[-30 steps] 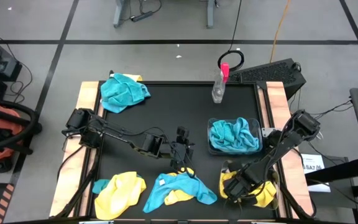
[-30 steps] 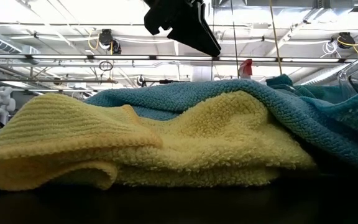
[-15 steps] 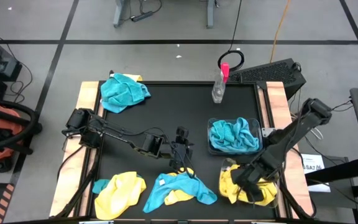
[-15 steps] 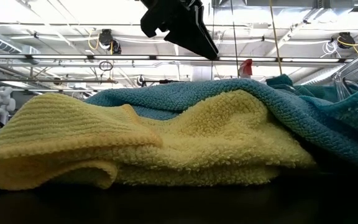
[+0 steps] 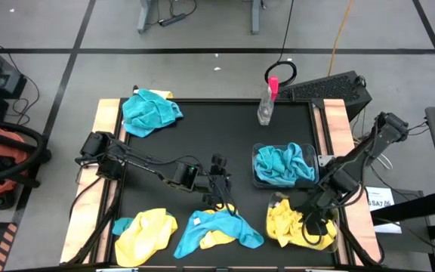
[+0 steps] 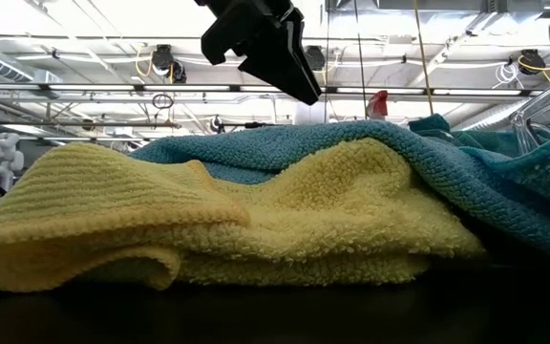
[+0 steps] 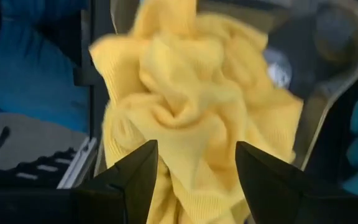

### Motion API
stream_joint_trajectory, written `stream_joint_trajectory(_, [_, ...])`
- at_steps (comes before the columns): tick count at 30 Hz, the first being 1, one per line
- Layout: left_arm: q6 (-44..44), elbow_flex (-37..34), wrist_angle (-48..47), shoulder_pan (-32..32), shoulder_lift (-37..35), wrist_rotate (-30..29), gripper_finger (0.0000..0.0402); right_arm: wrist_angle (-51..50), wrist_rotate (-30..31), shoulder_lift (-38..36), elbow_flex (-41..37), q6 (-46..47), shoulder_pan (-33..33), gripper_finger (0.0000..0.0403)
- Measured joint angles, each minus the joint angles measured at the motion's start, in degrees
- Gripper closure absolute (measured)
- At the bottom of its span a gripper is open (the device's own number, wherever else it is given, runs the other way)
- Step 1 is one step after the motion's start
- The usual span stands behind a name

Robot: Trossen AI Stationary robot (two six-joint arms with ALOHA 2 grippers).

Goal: Sort microfiber towel by color & place in baskets
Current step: Put the yellow towel into the bottom transparent bin

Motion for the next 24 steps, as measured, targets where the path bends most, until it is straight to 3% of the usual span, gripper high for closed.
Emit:
stream_joint_trajectory(9, [-0.21, 0.0, -0.02, 0.02, 0.0, 0.45, 0.0262, 9.94, 0.97, 2.93, 0.04, -6.3, 0.68, 0.0218])
stream_joint_trajectory(15, [-1.78, 0.0, -1.19, 0.01, 0.0, 0.66, 0.0262, 8.84, 0.68, 7.23, 0.07, -7.03, 3.13, 0.0285])
stream_joint_trajectory(24, [-1.96, 0.0, -1.29, 0.02, 0.0, 0.69, 0.0262, 8.97, 7.84, 15.73, 0.07, -9.96, 4.57, 0.0389])
